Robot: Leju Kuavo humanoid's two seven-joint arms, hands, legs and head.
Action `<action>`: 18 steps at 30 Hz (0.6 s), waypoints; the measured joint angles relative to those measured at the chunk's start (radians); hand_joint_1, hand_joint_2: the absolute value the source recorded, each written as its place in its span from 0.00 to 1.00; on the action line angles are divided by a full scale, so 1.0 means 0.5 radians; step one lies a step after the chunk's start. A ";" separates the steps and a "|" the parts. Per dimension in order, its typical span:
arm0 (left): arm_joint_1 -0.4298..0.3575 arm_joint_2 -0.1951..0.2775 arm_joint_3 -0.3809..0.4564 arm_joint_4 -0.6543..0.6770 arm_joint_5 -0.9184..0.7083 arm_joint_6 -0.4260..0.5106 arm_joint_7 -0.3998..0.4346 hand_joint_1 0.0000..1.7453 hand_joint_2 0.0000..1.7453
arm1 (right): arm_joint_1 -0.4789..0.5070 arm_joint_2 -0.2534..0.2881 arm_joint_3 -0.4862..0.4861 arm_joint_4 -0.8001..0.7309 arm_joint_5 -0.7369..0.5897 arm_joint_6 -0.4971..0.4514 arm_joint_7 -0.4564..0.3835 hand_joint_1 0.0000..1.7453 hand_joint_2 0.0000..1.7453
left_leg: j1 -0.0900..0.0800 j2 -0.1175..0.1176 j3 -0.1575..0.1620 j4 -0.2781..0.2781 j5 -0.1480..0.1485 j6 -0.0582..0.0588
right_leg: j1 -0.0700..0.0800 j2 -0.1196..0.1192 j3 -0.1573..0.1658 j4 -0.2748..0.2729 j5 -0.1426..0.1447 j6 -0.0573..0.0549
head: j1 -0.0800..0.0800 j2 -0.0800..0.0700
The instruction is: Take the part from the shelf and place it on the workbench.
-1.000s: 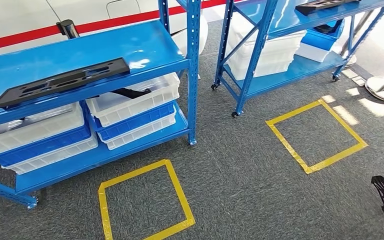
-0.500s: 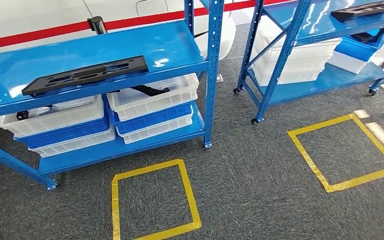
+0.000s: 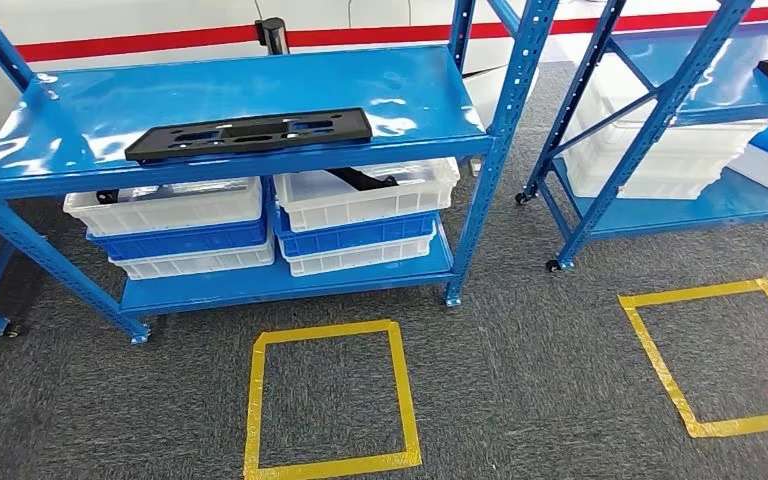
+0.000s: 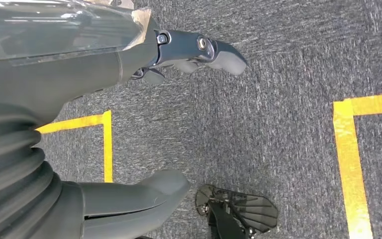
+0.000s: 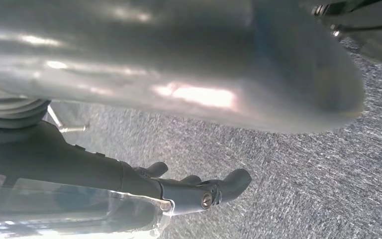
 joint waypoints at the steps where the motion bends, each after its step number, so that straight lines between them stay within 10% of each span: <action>1: 0.001 -0.001 0.000 0.000 -0.002 0.000 0.001 0.00 1.00 | 0.004 -0.001 0.000 0.000 0.000 0.000 0.000 0.00 0.00 | 0.000 -0.024 0.001 0.001 -0.001 0.000 | 0.000 0.004 -0.044 0.074 -0.014 0.007 | 0.000 0.000; 5: 0.003 -0.005 -0.001 0.000 -0.009 -0.002 0.008 0.00 1.00 | 0.006 -0.007 0.000 -0.001 0.000 -0.004 0.000 0.00 0.00 | -0.004 -0.124 0.008 0.013 -0.011 -0.017 | -0.010 0.061 0.102 -0.293 0.179 0.073 | 0.006 0.000; 10: 0.005 -0.006 -0.003 0.000 -0.027 -0.004 0.025 0.00 1.00 | -0.004 -0.005 0.000 -0.001 -0.001 -0.014 0.002 0.00 0.00 | -0.001 -0.180 -0.001 0.029 -0.035 -0.068 | -0.014 0.071 0.196 -0.483 0.245 0.003 | 0.006 0.001; 16: -0.001 -0.006 -0.003 0.000 -0.029 -0.002 0.032 0.00 1.00 | 0.006 -0.001 -0.001 -0.001 -0.001 -0.021 0.003 0.00 0.00 | 0.012 0.026 -0.271 0.547 -0.274 -0.116 | -0.011 -0.035 0.218 -0.488 0.235 -0.055 | -0.021 0.001; 18: 0.003 -0.006 -0.003 0.000 -0.029 -0.002 0.032 0.00 1.00 | 0.006 -0.001 0.000 -0.001 -0.001 -0.029 0.005 0.00 0.00 | 0.013 0.038 -0.277 0.527 -0.210 -0.113 | -0.006 -0.061 0.226 -0.488 0.226 -0.057 | -0.022 0.001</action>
